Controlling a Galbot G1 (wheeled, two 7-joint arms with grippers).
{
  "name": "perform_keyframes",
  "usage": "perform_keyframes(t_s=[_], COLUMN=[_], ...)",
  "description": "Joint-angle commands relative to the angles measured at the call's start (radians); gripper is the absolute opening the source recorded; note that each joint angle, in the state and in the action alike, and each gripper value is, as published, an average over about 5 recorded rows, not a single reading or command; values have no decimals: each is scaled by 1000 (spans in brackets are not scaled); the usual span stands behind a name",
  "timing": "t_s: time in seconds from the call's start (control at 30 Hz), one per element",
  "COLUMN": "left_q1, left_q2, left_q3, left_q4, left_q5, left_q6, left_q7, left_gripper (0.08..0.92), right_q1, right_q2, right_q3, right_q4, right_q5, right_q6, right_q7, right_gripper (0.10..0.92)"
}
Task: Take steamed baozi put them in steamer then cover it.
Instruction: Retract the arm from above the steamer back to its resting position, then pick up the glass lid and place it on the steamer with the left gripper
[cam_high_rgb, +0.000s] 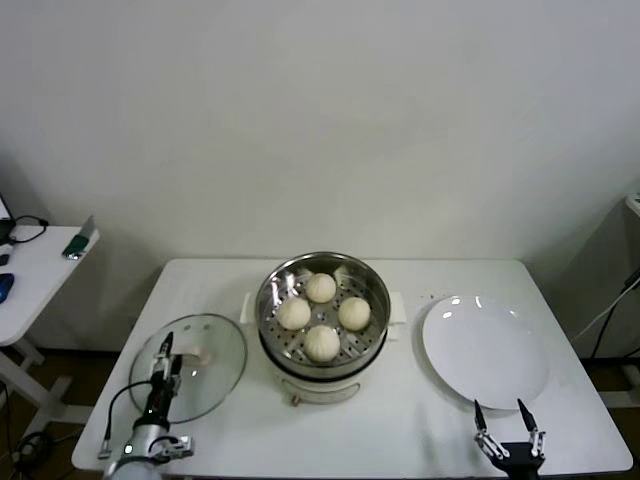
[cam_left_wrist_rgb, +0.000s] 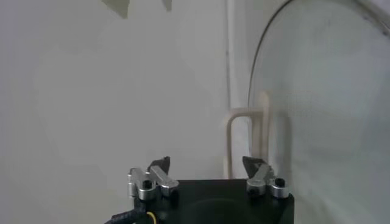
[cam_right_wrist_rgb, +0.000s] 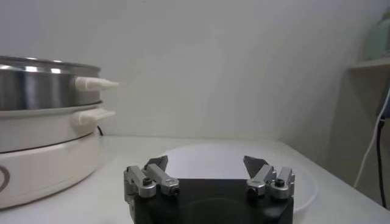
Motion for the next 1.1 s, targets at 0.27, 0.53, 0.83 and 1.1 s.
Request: perform_keyframes(t_s=[0.27,0.53,0.83,1.1], left_q1=[-33,-34,-30,32], left_q2=[3,-7,-15,48], left_q3=[1,-3,-5,-22], left_q4=[48,58,39,-231], left_q5=[-2,-14,-47,-185], left_q6=[-22,-26,-33,19], left_q7=[11,7,0,115], left_gripper=[514,280,139,139], right_q1=[0,-1,-2,-5], right_q2=[13,13,11,6], right_q3=[-10,-10,-11,4], right_q4=[-18,-16,-24,-7], right_q5=[-13,-11,-15,-33], right_q6=[17,24,39,37], right_q7=[3,5,5,13], right_gripper=[823,823,823,823])
